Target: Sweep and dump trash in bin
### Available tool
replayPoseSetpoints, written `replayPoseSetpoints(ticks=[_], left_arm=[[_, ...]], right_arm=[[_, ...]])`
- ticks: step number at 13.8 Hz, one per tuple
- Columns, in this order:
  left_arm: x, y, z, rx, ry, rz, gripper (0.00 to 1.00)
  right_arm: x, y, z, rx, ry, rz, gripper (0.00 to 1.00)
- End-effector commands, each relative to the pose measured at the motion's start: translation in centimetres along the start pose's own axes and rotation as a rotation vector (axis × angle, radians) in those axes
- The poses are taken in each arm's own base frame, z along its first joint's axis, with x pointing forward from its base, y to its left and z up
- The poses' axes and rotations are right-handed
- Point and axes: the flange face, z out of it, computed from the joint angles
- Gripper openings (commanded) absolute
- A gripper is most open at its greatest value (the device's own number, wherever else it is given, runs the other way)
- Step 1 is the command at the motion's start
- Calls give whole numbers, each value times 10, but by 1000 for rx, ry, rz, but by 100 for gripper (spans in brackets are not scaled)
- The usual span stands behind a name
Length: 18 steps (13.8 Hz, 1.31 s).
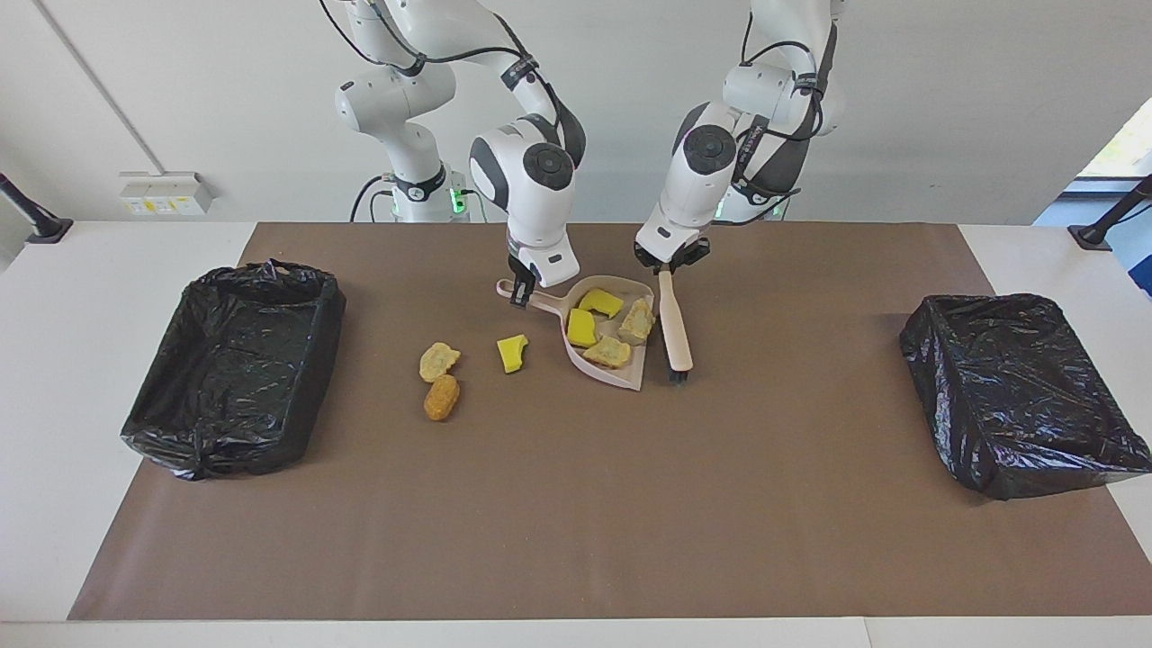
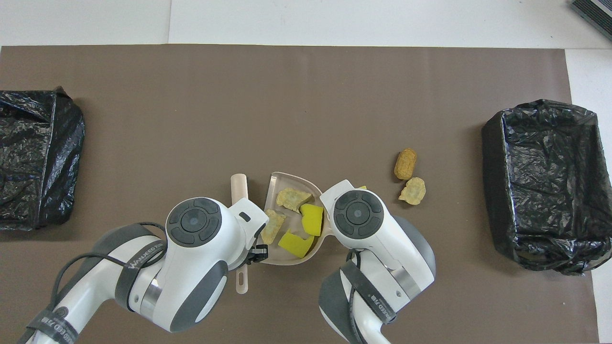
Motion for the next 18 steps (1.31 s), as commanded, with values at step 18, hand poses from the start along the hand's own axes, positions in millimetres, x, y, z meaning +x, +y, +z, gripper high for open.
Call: replayPoseSetpoints(ticks=[18], left_arm=[[-99, -35, -21, 24, 101, -31, 0]], right_arm=[[-292, 163, -155, 83, 222, 146, 0]])
